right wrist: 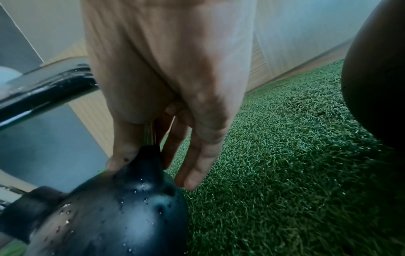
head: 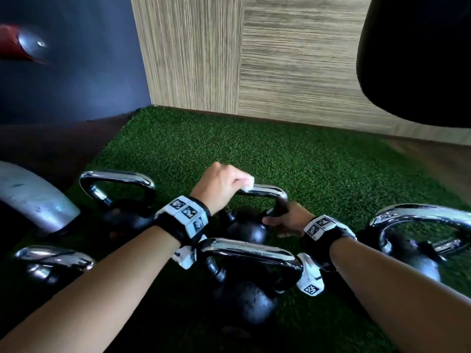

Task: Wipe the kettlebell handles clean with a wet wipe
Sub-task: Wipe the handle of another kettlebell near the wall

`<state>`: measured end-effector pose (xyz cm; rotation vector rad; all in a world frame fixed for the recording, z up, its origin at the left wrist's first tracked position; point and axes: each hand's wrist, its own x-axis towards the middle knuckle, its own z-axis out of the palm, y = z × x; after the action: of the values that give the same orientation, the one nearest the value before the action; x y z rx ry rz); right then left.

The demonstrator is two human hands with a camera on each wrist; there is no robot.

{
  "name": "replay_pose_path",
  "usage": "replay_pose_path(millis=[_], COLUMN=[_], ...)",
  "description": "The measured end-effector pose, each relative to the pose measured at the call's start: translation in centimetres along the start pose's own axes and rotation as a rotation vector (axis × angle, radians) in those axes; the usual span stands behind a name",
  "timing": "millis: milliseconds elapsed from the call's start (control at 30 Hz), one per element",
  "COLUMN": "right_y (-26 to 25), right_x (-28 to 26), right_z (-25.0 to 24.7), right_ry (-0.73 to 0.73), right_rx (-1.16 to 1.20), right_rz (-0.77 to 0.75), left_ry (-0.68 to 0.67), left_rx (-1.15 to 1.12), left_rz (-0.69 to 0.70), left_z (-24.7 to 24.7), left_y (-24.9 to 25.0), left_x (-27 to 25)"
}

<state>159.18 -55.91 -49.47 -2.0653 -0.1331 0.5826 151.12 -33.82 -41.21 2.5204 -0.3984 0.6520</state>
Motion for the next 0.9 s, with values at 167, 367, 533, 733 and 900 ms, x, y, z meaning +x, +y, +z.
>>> replay_pose_path(millis=[167,367,533,733,900], right_y=[0.8,1.6,1.7,1.9,2.3], right_x=[-0.6,-0.6,-0.5,-0.4,-0.2], right_z=[-0.1,0.3,0.1,0.4,-0.1], right_ry=[-0.003,0.025,0.004,0.008,0.002], right_rx=[-0.056,-0.006,0.054,0.084,0.093], right_rz=[-0.101,-0.111,-0.106,-0.112,-0.081], left_ry=[0.099,0.202,0.123,0.027,-0.033], left_rx=[-0.026,-0.135,-0.203,-0.781,-0.848], left_rz=[0.012,-0.230,-0.239,-0.552,-0.630], left_z=[-0.3,0.1,-0.6,1.8,4.0], left_y=[0.4,-3.6,-5.9,-7.4,-7.4], left_x=[-2.1,-2.8,-4.0,-6.6,-7.3])
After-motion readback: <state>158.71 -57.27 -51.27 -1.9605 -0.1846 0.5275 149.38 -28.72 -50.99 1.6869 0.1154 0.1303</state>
